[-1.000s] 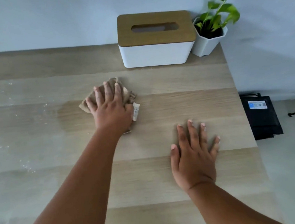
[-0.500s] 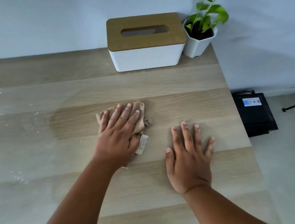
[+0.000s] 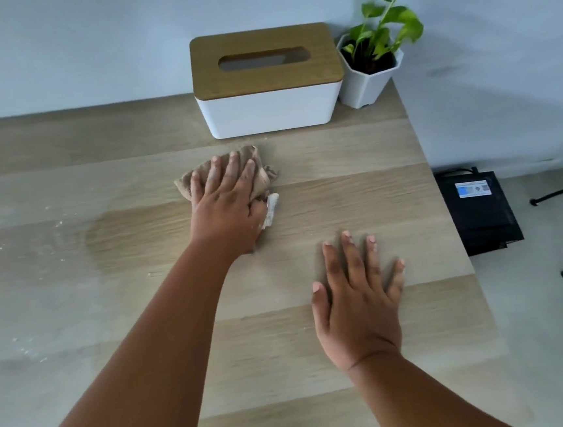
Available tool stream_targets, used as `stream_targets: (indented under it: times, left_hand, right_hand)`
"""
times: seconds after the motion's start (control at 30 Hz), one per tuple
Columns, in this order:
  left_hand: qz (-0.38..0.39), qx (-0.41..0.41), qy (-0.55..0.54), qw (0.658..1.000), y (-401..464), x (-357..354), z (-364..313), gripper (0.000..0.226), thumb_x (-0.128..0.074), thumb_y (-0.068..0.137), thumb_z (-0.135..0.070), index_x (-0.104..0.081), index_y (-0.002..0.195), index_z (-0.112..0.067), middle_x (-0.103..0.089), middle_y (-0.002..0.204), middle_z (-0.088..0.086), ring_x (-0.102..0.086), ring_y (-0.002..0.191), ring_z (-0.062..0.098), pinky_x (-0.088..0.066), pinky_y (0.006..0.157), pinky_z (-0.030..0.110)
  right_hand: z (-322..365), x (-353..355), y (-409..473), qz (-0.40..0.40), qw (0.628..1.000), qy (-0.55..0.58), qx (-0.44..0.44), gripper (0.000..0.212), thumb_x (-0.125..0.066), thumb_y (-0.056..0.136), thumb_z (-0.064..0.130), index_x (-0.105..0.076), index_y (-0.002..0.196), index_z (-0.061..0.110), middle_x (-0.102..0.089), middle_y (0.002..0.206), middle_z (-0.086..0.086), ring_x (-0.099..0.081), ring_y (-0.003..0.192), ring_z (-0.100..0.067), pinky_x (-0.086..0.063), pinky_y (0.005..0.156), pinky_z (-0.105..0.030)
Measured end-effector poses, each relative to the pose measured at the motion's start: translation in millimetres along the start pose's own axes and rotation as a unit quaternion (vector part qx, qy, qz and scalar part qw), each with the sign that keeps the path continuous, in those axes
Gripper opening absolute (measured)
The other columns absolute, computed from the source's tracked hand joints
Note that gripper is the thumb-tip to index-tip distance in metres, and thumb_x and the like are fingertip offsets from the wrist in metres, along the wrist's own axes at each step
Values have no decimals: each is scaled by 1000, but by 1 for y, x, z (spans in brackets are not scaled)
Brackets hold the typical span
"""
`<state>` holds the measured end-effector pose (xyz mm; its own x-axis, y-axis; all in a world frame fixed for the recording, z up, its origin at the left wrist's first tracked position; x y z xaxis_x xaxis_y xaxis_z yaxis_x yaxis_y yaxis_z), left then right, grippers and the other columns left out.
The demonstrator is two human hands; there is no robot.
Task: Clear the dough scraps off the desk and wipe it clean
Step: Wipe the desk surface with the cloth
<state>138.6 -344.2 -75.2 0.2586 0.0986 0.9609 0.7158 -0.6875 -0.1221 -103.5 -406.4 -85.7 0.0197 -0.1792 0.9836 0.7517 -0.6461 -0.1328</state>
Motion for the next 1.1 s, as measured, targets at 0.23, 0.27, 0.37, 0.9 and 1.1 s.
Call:
stream_targets:
  times: [0.23, 0.27, 0.37, 0.9, 1.1]
  left_hand:
    - [-79, -98, 0, 992, -95, -11, 22, 60, -42, 99, -46, -47, 154, -20, -33, 166, 2, -22, 157, 27, -22, 124, 58]
    - [-81, -96, 4, 992, -111, -13, 24, 60, -43, 100, -45, -46, 154, -20, -32, 167, 3, -20, 158, 27, -23, 123, 59]
    - [-90, -97, 10, 991, -159, -22, 30, 61, -45, 101, -46, -44, 155, -18, -29, 168, 4, -20, 158, 29, -26, 121, 62]
    - [-40, 57, 30, 997, -44, -10, 12, 69, -35, 98, -58, -27, 161, -32, -18, 172, 2, -8, 159, 29, -6, 125, 61]
    - [-16, 30, 8, 999, -27, -7, 16, 67, -23, 104, -53, -21, 164, -24, -9, 174, 2, 2, 160, 22, 0, 128, 52]
  right_hand:
    - [0, -2, -2, -17, 1000, -2, 1, 63, -30, 101, 48, -31, 160, 27, -16, 172, -1, -9, 159, -35, -10, 120, -72]
    - [0, -2, -2, -18, 1000, -3, 1, 63, -31, 101, 48, -33, 160, 26, -16, 172, -1, -9, 159, -36, -9, 120, -72]
    - [0, -3, -1, -13, 1000, -8, -1, 63, -32, 100, 48, -34, 159, 26, -14, 173, 0, -8, 159, -35, -8, 121, -72]
    - [1, -2, -1, -12, 1000, -9, -5, 65, -27, 100, 50, -31, 161, 27, -14, 172, 0, -8, 159, -34, -10, 121, -71]
    - [1, 0, -1, 5, 1000, -11, -6, 66, -22, 101, 51, -24, 163, 28, -9, 173, 1, 0, 160, -31, -5, 122, -69]
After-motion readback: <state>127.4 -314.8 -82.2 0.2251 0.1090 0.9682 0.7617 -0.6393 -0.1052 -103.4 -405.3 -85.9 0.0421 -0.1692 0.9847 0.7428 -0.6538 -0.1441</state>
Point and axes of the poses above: each hand's wrist, its own y-axis towards the middle knuckle, its own x-axis out of the back of the hand, z = x × y, the point moved 1 cm from there along y, towards the middle knuckle
